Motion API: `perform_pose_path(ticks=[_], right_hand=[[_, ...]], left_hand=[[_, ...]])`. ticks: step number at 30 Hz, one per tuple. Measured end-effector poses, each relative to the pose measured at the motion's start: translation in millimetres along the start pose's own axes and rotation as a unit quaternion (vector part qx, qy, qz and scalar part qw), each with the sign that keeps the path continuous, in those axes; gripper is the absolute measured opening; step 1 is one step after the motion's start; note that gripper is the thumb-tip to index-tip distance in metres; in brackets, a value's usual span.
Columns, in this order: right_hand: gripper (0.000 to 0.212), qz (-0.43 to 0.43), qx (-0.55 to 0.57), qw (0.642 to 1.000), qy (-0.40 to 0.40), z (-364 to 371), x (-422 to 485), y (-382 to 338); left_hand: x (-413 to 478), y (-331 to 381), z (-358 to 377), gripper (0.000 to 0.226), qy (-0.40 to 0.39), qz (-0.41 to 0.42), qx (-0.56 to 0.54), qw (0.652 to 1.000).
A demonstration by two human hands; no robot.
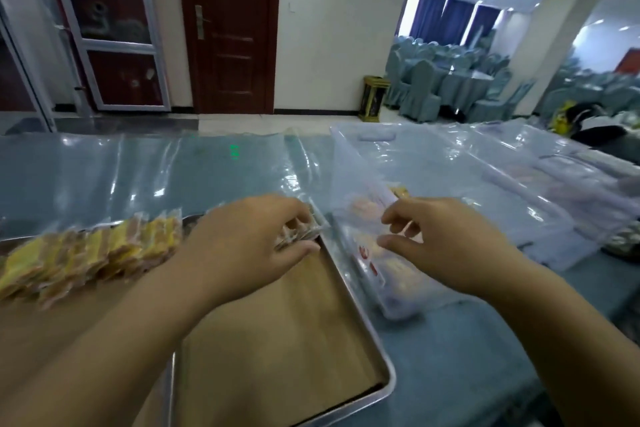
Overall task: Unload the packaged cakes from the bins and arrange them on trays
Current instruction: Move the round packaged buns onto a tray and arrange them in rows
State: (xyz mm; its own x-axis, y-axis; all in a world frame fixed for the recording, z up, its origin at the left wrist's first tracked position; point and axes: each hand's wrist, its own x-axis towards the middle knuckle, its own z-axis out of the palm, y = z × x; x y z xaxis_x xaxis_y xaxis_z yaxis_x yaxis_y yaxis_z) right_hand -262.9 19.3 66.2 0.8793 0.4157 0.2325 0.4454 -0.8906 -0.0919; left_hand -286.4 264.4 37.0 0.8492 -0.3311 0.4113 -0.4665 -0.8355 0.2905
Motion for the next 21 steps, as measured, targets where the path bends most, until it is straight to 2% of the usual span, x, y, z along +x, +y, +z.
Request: perform_pose_path(ticks=[7, 11, 13, 17, 21], right_hand=[[0.023, 0.070, -0.012, 0.997, -0.027, -15, 42, 114], [0.025, 0.100, 0.000, 0.994, -0.038, -7, 57, 164], [0.027, 0.097, -0.011, 0.993, -0.060, 0, 64, 188], [0.032, 0.078, -0.045, 0.985, -0.149, 17, 87, 233], [0.039, 0.039, -0.084, 0.961, -0.260, 40, 124, 270]], left_hand=[[110, 25, 47, 0.035, 0.002, 0.029, -0.070, 0.997], [158, 40, 73, 0.045, -0.030, 0.046, -0.061, 0.997], [177, 47, 87, 0.043, -0.058, 0.053, -0.044, 0.996], [209, 56, 119, 0.034, -0.138, 0.057, 0.040, 0.988], [236, 64, 143, 0.031, -0.192, 0.064, 0.135, 0.970]])
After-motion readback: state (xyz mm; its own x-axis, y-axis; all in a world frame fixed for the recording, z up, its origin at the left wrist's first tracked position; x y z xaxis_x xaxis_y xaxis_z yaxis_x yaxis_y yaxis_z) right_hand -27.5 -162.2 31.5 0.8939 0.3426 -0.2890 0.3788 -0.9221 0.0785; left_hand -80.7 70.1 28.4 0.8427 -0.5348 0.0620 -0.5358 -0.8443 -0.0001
